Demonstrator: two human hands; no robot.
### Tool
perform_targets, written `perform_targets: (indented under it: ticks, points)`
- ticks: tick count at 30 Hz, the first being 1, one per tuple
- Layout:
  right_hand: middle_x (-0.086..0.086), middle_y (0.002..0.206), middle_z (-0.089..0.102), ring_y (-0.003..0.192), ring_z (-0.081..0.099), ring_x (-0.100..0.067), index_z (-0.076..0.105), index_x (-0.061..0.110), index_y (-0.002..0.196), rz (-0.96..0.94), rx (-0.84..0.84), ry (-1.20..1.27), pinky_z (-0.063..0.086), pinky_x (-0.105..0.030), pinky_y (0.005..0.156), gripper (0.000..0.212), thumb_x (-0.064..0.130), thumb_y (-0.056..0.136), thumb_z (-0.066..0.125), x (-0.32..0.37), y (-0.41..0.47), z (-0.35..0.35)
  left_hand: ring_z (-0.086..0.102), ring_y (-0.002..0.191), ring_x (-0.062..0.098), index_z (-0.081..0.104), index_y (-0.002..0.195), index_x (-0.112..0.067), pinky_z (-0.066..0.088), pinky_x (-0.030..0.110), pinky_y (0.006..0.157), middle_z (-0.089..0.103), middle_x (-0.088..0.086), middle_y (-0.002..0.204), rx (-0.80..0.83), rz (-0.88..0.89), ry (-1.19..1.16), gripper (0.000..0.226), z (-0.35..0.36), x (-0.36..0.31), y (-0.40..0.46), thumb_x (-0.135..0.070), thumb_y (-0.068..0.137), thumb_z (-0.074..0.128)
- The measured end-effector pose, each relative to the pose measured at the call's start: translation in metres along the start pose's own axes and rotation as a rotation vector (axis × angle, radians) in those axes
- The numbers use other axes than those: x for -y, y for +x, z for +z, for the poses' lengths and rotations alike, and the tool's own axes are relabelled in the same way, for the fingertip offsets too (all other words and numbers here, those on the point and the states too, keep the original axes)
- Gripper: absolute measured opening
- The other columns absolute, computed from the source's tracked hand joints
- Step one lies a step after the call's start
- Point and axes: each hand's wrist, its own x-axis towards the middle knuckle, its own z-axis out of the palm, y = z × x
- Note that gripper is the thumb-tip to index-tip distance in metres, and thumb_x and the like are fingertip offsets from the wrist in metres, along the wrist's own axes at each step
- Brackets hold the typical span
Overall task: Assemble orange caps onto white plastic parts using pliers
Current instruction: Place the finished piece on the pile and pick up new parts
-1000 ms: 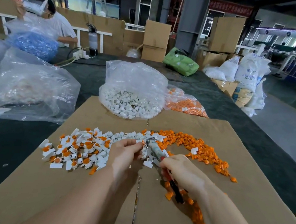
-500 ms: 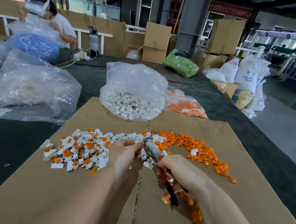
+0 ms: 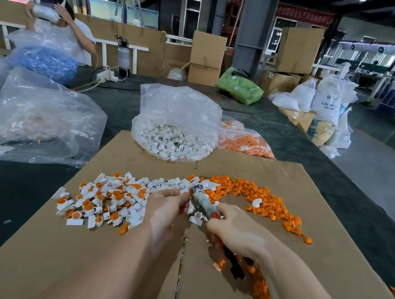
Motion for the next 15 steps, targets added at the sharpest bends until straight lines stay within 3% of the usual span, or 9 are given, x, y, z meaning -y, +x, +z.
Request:
perform_targets:
  ticks: [5, 11, 15]
  points:
    - [-0.002, 0.079, 0.045, 0.066, 0.045, -0.017, 0.036, 0.017, 0.075, -0.053, -0.071, -0.123, 0.034, -0.024, 0.055, 0.019, 0.022, 0.091, 0.046, -0.001, -0.002, 0.002, 0.050, 0.038, 0.006, 0.059, 0.076, 0.003, 0.042, 0.014, 0.039, 0.054, 0.007, 0.056, -0.003, 0.009, -0.007, 0.011, 0.003, -0.001, -0.007, 0.006, 0.087, 0.059]
    - [0.002, 0.077, 0.035, 0.061, 0.031, -0.011, 0.031, 0.019, 0.072, -0.063, -0.133, -0.208, 0.021, -0.023, 0.051, 0.025, 0.020, 0.092, 0.046, -0.007, -0.002, 0.007, 0.046, 0.043, 0.011, 0.060, 0.078, 0.002, 0.040, 0.015, 0.040, 0.052, 0.009, 0.057, -0.008, 0.012, 0.011, 0.009, 0.005, 0.003, -0.015, 0.005, 0.087, 0.059]
    - [0.002, 0.078, 0.040, 0.063, 0.036, -0.011, 0.038, 0.017, 0.075, -0.077, -0.163, -0.164, 0.026, -0.024, 0.054, 0.023, 0.026, 0.090, 0.053, -0.014, -0.001, 0.009, 0.048, 0.045, 0.011, 0.060, 0.091, 0.006, 0.042, 0.015, 0.041, 0.053, 0.010, 0.061, -0.008, -0.006, -0.020, 0.004, 0.006, 0.004, -0.015, 0.004, 0.088, 0.058]
